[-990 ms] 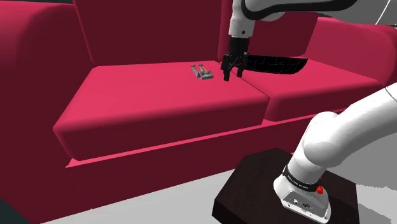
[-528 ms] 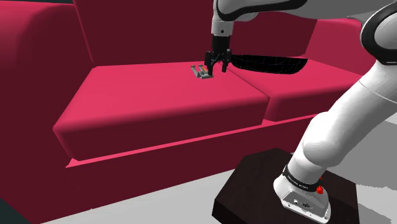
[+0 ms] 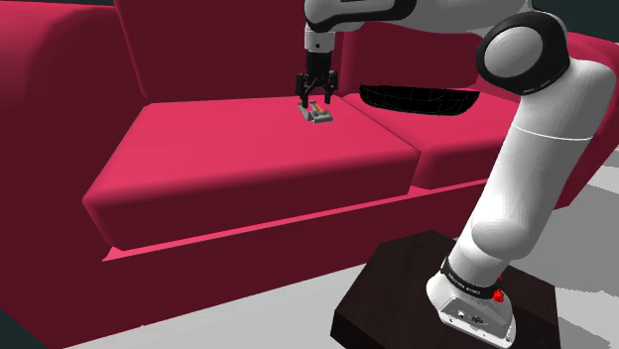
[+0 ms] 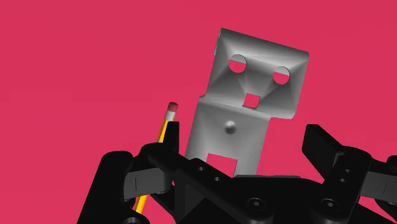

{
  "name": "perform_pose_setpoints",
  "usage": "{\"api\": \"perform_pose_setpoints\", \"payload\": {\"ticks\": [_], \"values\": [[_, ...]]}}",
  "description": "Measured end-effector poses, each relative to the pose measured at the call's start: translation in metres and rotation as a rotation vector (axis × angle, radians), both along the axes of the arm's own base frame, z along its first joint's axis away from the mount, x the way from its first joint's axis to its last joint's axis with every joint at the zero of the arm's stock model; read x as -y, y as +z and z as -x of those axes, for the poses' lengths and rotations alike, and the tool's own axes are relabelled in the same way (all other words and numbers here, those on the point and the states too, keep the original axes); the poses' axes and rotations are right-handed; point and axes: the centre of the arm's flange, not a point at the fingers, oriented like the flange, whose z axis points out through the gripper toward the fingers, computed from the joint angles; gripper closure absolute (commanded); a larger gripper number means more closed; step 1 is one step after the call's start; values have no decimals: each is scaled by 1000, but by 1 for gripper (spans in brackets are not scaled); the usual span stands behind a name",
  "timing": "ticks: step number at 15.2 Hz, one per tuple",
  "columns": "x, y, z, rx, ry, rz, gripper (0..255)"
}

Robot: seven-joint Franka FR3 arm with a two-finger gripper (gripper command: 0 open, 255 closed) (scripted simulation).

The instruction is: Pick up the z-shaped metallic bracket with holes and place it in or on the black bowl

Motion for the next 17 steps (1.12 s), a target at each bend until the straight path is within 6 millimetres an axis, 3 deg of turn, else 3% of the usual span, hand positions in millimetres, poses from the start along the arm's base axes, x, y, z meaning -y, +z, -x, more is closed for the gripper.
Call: {"api": "perform_pose_setpoints", "payload": {"ticks": [3, 9, 16, 17], "values": [[5, -7, -19, 1, -12, 8, 0], [8, -36, -19, 2, -14, 9, 0], [8, -40, -19, 2, -14, 9, 0], [8, -40, -19, 2, -14, 9, 255]]}}
